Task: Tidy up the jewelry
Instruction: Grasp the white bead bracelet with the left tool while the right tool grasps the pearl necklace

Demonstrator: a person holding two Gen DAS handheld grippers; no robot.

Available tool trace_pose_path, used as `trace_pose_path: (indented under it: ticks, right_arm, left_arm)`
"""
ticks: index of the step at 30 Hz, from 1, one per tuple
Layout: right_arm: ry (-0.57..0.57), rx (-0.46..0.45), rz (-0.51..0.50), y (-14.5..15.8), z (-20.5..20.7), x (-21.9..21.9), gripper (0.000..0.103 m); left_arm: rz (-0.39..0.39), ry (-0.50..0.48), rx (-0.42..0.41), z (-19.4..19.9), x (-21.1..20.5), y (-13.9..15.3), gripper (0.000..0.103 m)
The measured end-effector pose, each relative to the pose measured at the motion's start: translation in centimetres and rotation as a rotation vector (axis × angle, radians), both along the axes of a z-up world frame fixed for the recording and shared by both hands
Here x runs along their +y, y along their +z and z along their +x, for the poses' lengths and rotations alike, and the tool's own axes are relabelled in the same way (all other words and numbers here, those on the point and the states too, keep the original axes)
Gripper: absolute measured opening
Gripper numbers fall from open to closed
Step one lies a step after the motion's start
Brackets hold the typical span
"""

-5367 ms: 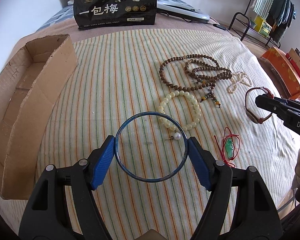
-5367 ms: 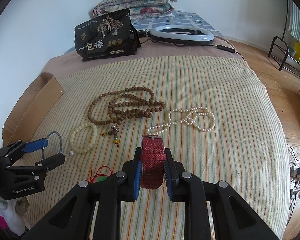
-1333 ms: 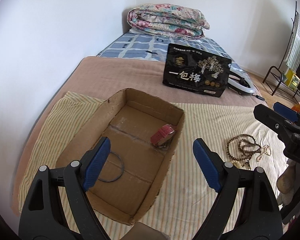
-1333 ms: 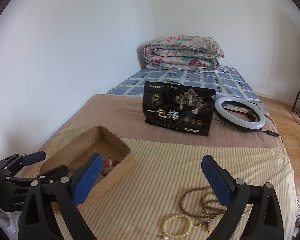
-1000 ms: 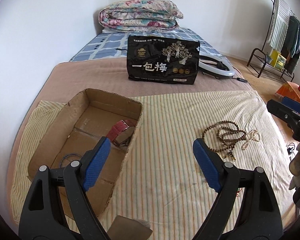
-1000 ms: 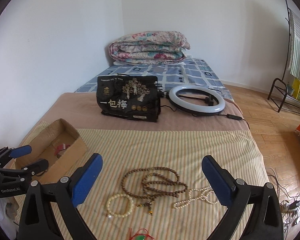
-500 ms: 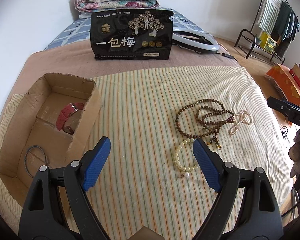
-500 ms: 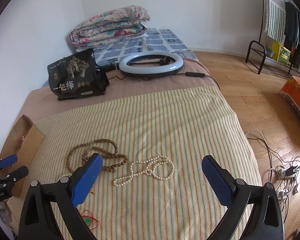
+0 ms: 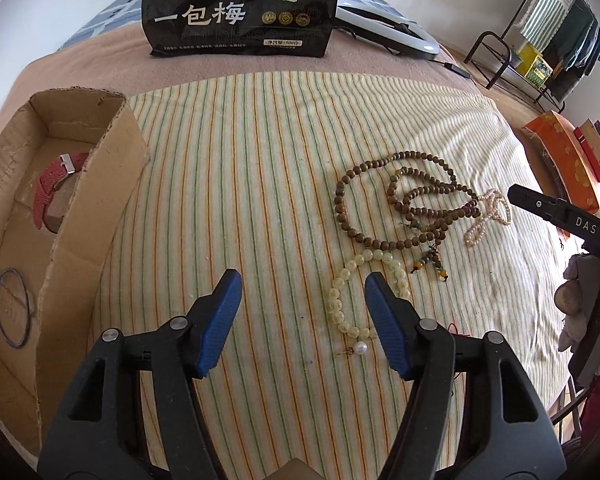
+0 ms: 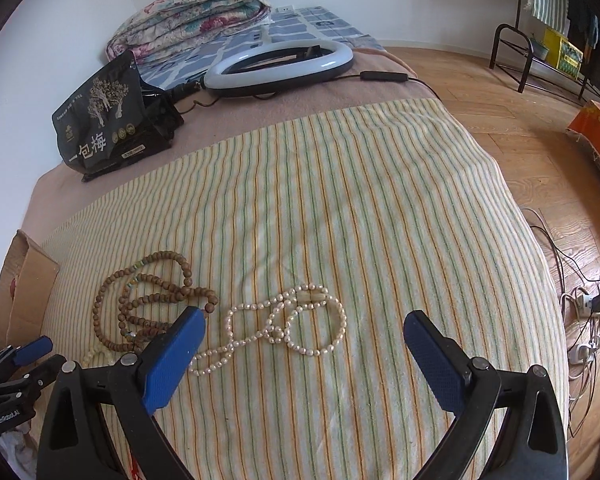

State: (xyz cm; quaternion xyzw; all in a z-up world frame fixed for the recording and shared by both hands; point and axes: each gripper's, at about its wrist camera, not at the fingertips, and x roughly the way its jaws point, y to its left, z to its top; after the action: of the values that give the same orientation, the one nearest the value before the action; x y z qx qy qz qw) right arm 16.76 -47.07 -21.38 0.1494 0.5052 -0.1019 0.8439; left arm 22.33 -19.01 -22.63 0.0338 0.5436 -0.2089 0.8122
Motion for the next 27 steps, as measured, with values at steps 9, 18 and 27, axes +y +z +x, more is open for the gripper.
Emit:
trace_pose_path:
  ticks: [9, 18, 27]
  right_arm:
    - [-0.031, 0.028, 0.045, -1.7, 0.9, -0.7, 0.101]
    - [-0.033, 0.065, 0.051, -2.9, 1.7, -0.3, 0.101]
    - [0.035, 0.142, -0.112, -4.1, 2.8, 2.2, 0.103]
  left_arm:
    - [0.037, -0.018, 0.026, 0.2, -1.2, -1.9, 0.061]
    - [0.102, -0.042, -0.005, 0.0, -2.4, -2.8, 0.058]
    - [0.150, -0.050, -0.048, -0.4, -3.3, -3.1, 0.051]
